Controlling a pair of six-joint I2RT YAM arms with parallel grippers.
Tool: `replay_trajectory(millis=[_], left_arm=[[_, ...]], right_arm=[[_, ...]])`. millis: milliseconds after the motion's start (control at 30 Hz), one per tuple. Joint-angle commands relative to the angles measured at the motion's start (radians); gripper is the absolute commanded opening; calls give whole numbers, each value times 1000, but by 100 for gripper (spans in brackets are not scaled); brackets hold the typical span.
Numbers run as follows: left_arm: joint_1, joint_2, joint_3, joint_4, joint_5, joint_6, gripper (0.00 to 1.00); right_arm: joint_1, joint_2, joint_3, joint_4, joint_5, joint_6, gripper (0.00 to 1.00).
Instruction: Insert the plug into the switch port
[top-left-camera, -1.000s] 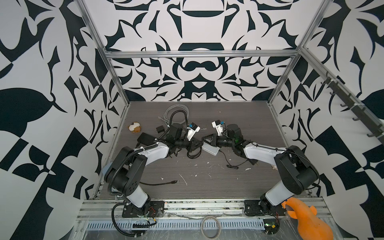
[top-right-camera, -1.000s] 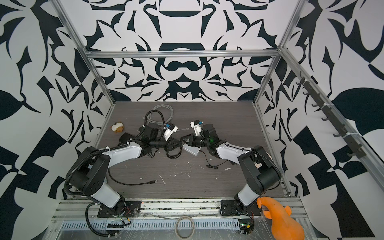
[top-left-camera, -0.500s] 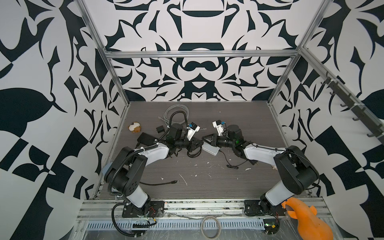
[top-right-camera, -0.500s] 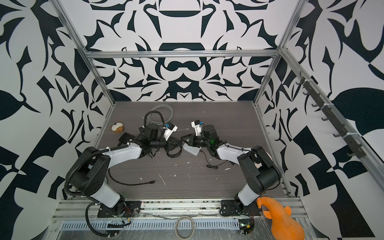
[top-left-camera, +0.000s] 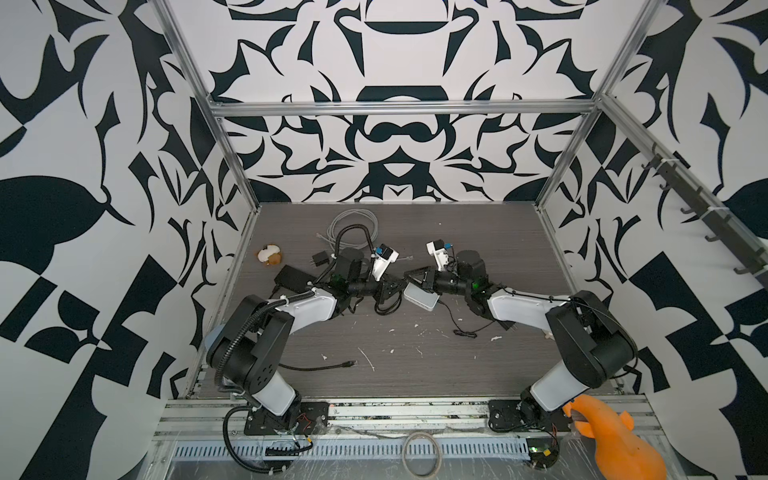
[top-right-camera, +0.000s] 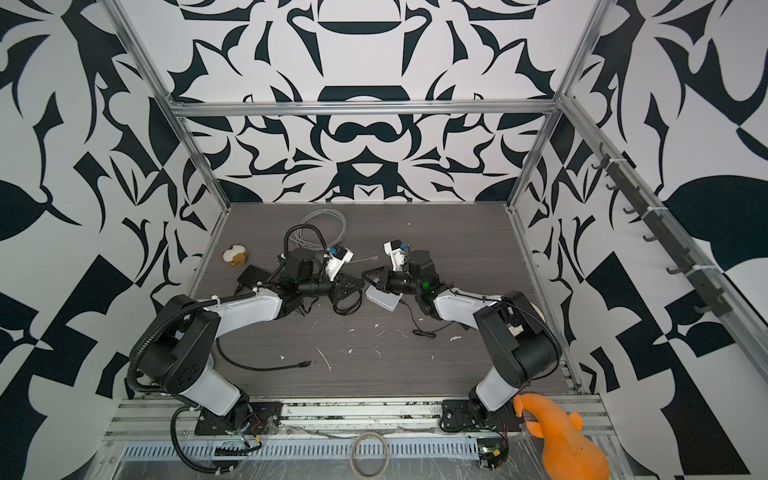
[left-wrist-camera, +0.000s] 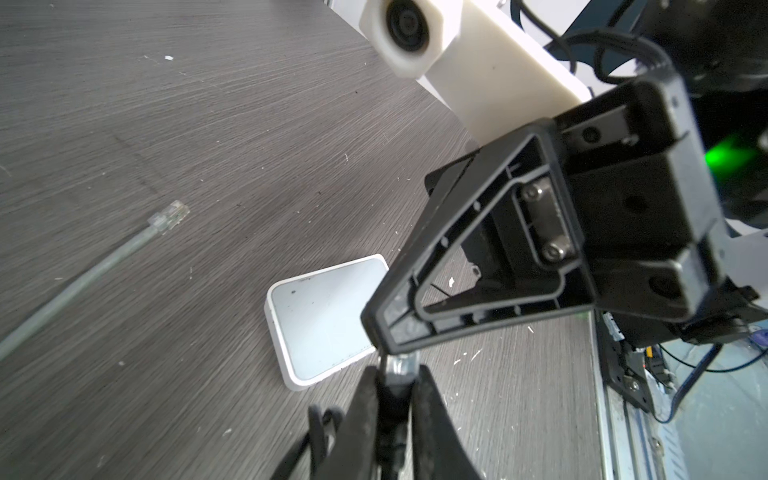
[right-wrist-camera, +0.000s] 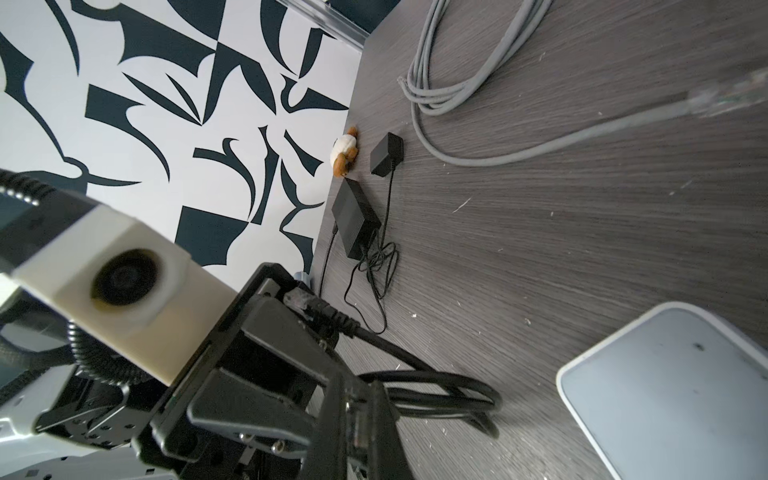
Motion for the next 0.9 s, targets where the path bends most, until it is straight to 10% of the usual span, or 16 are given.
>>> replay_trajectory(millis=[0,300,567,867], left_arm=[[22,-25,-20,33,-15,-29,8],[-4,-16,30,-180,-132,59,2],[-119,2,75,-374,-318,124,2],[-250,41,118,-493,-459,94,2]], right_arm=[[3,1,-3,74,-33,11,0],[-79,-48,-13,-26,-13,-34,21],[-159,-149,74,-476,158,-335,35],[-161,-91,121,-575,295,-512,46]])
